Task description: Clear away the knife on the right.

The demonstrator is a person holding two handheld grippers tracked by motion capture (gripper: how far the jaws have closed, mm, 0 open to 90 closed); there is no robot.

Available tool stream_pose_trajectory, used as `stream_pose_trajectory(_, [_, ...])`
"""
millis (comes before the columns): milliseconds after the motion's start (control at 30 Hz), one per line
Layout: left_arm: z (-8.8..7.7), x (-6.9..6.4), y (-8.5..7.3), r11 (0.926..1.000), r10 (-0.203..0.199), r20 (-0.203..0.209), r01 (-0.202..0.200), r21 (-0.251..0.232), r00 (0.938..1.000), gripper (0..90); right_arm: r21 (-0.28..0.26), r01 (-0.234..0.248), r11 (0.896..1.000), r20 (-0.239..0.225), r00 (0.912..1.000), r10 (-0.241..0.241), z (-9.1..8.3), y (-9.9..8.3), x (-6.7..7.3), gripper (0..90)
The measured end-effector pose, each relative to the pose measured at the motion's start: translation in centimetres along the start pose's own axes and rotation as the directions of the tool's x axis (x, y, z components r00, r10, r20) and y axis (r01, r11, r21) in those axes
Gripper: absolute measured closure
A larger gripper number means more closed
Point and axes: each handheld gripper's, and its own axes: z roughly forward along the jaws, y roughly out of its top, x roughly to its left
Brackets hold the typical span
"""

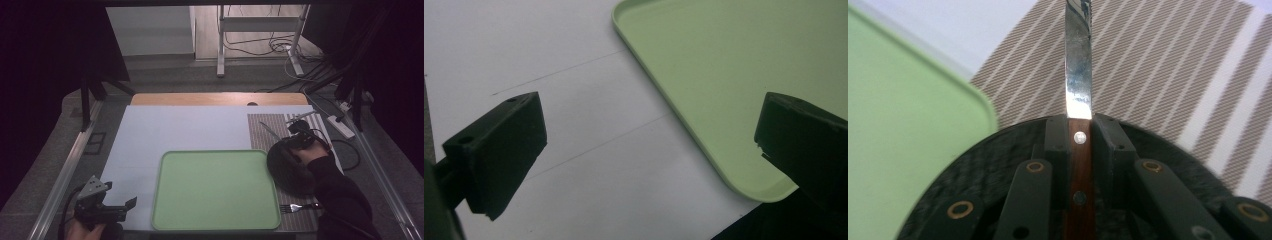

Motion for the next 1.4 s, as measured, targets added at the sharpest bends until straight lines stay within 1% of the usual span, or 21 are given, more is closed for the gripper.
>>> stream_pose_trajectory(367, [0.0, 0.0, 0.0, 1.0000, -0.001, 0.000, 0.001, 0.001, 1.0000, 1.1, -0.009, 0.037, 0.999, -0.042, 0.9984, -0.037, -0.8, -0.9, 3.8, 77.5])
stream_pose_trajectory(567, [0.0, 0.0, 0.0, 1.0000, -0.003, 0.000, 0.003, 0.001, 1.0000, 1.0, -0.019, 0.045, 0.999, -0.066, 0.9967, -0.047, -1.6, -1.7, 5.6, 77.5])
stream_pose_trajectory(733, [0.0, 0.0, 0.0, 1.0000, -0.003, -0.001, 0.003, 0.003, 1.0000, 1.0, -0.022, 0.063, 0.998, -0.075, 0.9951, -0.064, -2.1, -2.3, 7.3, 77.5])
stream_pose_trajectory(1067, [0.0, 0.0, 0.0, 1.0000, -0.002, -0.001, 0.002, 0.001, 1.0000, 1.0, -0.014, 0.103, 0.995, -0.099, 0.9896, -0.104, -2.4, -3.3, 10.9, 77.5])
stream_pose_trajectory(1267, [0.0, 0.0, 0.0, 1.0000, 0.001, -0.002, -0.001, 0.002, 1.0000, 1.1, -0.017, 0.120, 0.993, -0.110, 0.9866, -0.121, -2.8, -3.9, 12.8, 77.5])
stream_pose_trajectory(1400, [0.0, 0.0, 0.0, 1.0000, 0.002, -0.002, -0.002, 0.002, 1.0000, 1.1, -0.020, 0.135, 0.991, -0.123, 0.9830, -0.137, -3.0, -4.4, 14.1, 77.5])
